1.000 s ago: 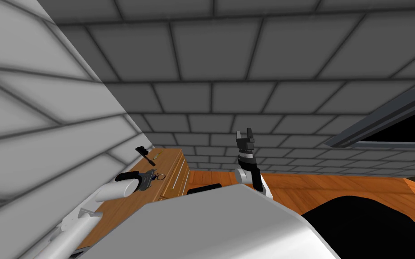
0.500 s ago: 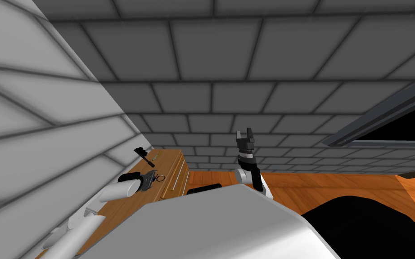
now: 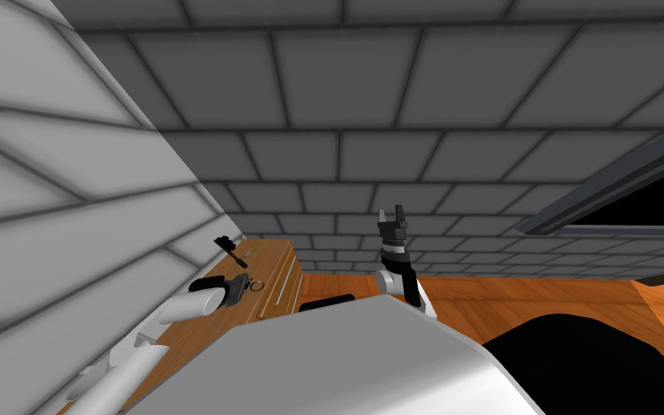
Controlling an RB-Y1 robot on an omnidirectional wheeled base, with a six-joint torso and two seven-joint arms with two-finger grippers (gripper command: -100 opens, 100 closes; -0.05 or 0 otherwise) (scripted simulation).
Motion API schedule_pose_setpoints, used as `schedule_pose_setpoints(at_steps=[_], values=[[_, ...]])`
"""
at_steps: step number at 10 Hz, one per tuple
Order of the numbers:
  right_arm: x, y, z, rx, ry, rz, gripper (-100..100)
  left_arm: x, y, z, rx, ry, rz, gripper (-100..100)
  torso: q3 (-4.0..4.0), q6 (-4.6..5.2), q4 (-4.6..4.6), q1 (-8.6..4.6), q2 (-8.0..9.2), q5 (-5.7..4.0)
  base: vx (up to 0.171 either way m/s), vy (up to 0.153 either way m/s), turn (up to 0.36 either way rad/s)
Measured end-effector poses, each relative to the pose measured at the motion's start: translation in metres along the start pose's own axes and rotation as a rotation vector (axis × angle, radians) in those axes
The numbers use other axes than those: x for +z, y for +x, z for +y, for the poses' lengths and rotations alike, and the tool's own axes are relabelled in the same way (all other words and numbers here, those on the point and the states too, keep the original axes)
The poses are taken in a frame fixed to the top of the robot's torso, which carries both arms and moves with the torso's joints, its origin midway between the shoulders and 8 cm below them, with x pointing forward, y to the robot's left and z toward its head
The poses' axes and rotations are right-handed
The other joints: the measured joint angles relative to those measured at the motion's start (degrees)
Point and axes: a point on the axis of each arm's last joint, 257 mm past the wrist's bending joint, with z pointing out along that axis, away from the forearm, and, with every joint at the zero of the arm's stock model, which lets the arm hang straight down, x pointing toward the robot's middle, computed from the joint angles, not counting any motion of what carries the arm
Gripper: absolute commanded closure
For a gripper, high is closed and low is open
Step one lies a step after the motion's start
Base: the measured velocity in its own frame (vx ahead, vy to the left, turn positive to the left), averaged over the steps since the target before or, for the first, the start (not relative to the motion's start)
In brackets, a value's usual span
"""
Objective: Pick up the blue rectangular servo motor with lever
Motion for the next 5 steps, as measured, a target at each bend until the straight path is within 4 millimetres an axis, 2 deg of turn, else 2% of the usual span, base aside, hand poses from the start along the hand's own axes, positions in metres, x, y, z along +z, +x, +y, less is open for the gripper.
schedule_pose_setpoints(at_steps=[1, 2, 4, 5], values=[[0.0000, 0.0000, 0.0000, 0.000, 0.000, 0.000, 0, 0.0000, 0.0000, -0.0001, 0.000, 0.000, 0.000, 0, 0.00, 0.00, 0.00, 0.00, 0.00, 0.00, 0.000, 0.000, 0.000], [0.0000, 0.0000, 0.0000, 0.000, 0.000, 0.000, 0, 0.0000, 0.0000, -0.0001, 0.000, 0.000, 0.000, 100, 0.00, 0.00, 0.00, 0.00, 0.00, 0.00, -0.008, -0.017, 0.047], [0.0000, 0.0000, 0.0000, 0.000, 0.000, 0.000, 0, -0.0084, -0.0026, -0.0049, 0.007, 0.003, 0.003, 100, 0.04, -0.04, 0.01, -0.08, 0.09, -0.03, -0.014, -0.014, 0.035], [0.0000, 0.0000, 0.0000, 0.000, 0.000, 0.000, 0, -0.0089, -0.0028, -0.0048, 0.008, 0.002, 0.003, 0, 0.03, -0.01, 0.00, -0.04, 0.06, 0.00, 0.000, 0.000, 0.000]])
